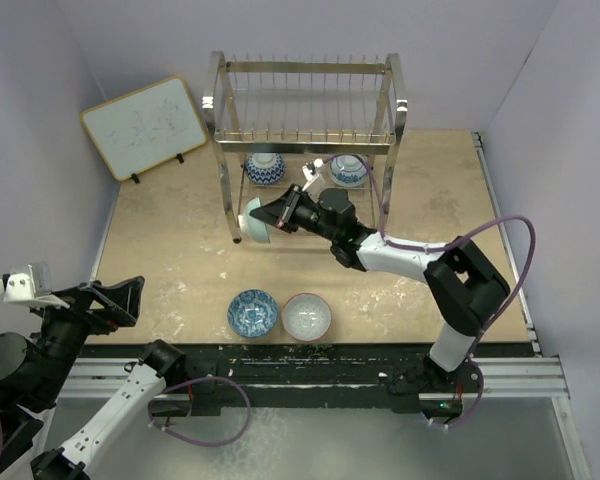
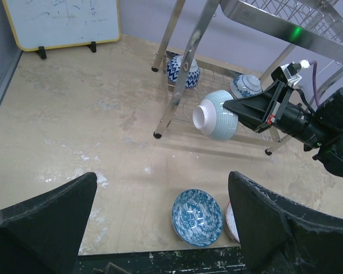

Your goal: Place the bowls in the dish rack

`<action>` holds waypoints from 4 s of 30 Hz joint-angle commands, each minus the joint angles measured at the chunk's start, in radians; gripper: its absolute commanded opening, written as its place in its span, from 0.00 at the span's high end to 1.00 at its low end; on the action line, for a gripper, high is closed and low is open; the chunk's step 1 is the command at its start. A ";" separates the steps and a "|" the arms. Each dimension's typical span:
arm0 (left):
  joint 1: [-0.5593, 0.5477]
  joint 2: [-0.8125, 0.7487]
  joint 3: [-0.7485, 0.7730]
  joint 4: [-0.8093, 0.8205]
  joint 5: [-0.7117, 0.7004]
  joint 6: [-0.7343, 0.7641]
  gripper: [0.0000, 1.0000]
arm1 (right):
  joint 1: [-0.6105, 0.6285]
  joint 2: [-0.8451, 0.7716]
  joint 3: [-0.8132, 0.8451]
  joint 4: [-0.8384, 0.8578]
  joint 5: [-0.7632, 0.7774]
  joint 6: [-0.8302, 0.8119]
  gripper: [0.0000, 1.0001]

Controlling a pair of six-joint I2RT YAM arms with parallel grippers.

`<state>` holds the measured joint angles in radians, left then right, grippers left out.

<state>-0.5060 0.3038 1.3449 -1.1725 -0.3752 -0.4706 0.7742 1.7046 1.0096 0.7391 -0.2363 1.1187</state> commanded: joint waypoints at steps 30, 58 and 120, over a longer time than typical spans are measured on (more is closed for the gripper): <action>0.003 0.061 0.074 0.008 -0.020 0.050 0.01 | -0.171 0.479 0.336 0.564 0.137 0.404 1.00; 0.003 0.047 0.065 -0.012 -0.023 0.044 0.01 | -0.218 0.552 0.196 0.635 0.165 0.462 0.84; 0.003 0.035 0.031 0.006 -0.008 0.033 0.01 | -0.205 0.230 0.194 -0.193 0.492 -0.008 0.25</action>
<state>-0.5060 0.3355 1.3762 -1.1988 -0.3962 -0.4442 0.5564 2.0094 1.1725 0.5812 0.1963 1.1919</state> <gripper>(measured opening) 0.992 0.751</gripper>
